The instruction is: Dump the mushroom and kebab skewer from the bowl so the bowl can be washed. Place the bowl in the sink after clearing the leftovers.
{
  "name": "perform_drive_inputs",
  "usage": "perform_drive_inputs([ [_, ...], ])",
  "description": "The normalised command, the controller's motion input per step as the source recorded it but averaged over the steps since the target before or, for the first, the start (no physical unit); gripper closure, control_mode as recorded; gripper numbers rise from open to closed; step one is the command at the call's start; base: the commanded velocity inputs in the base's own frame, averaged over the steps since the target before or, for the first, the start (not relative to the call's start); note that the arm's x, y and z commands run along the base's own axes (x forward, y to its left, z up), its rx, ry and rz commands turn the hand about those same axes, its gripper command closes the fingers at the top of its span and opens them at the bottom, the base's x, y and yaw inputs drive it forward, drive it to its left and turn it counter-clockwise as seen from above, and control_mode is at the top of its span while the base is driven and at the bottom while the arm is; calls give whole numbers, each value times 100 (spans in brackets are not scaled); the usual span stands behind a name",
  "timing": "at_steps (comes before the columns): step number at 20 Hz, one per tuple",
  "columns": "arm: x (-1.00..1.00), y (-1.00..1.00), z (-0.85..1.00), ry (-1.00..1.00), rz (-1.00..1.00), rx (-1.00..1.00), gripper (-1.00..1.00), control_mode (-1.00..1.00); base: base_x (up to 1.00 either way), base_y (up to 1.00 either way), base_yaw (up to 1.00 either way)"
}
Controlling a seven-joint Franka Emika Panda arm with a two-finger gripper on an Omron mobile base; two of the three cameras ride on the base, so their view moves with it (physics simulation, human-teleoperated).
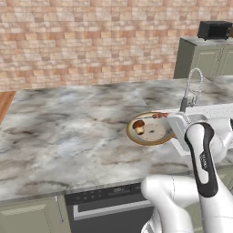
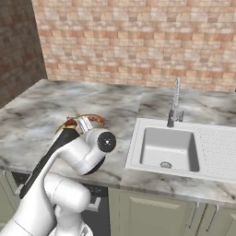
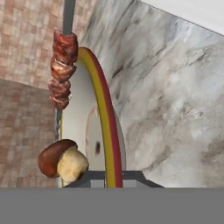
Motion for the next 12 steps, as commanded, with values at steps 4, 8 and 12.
perform_drive_inputs([
  [4, -7, -3, 3, 0, 0, 5, 100, -100, 0, 0, 0],
  [8, 0, 0, 0, 0, 0, 2, 100, -100, 0, 0, 0],
  [12, 0, 0, 0, 0, 0, 0, 100, -100, 0, 0, 0],
])
